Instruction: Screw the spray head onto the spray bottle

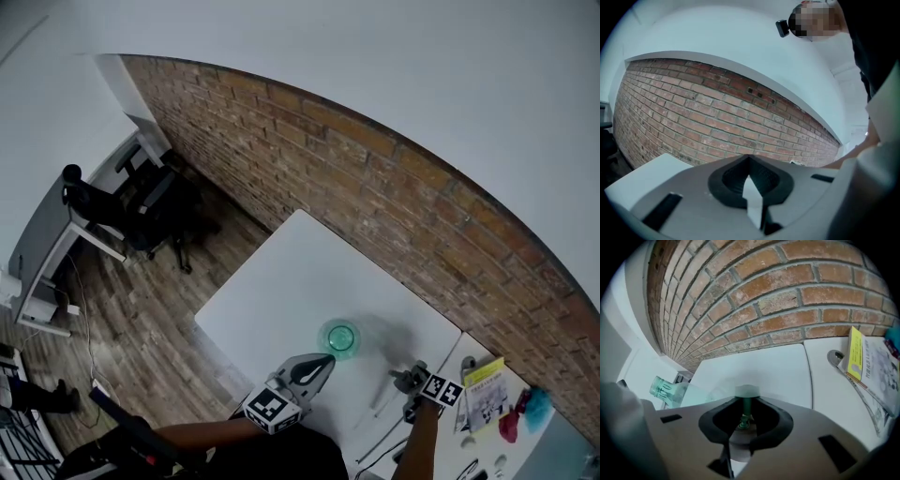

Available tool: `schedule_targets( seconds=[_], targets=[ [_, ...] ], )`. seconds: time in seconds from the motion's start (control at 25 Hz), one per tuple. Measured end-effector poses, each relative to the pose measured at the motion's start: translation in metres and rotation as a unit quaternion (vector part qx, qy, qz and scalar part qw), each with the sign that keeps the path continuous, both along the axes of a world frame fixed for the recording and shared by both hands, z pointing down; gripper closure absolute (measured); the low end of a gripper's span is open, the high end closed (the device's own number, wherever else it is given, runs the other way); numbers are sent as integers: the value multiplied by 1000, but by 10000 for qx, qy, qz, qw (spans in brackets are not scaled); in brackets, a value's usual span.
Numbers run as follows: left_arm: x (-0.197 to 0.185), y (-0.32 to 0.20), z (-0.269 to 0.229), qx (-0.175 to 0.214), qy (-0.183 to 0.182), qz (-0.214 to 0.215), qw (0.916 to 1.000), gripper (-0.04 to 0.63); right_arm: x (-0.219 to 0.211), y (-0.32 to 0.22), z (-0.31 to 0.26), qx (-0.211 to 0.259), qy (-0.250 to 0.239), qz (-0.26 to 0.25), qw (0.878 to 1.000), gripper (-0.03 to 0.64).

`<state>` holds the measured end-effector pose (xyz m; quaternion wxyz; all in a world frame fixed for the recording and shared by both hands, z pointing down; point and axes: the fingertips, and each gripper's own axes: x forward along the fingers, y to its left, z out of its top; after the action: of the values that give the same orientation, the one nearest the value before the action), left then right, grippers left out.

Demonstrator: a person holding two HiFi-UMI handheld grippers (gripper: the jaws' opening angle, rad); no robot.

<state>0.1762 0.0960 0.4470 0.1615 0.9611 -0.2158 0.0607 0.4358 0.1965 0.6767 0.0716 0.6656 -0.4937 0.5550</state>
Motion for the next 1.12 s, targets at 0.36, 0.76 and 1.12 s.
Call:
schedule_targets(
  seconds=[0.36, 0.76, 1.12],
  targets=[
    [-11, 13, -10, 77, 107, 191, 9997, 596, -9, 10, -38, 631, 378, 219, 9970, 549],
    [-19, 23, -20, 243, 233, 486, 9983, 595, -28, 14, -93, 1273, 1303, -159, 9831, 550],
    [-20, 28, -30, 418, 290, 653, 9966, 596, -43, 15, -134, 1916, 1768, -180, 9652, 551]
  ],
)
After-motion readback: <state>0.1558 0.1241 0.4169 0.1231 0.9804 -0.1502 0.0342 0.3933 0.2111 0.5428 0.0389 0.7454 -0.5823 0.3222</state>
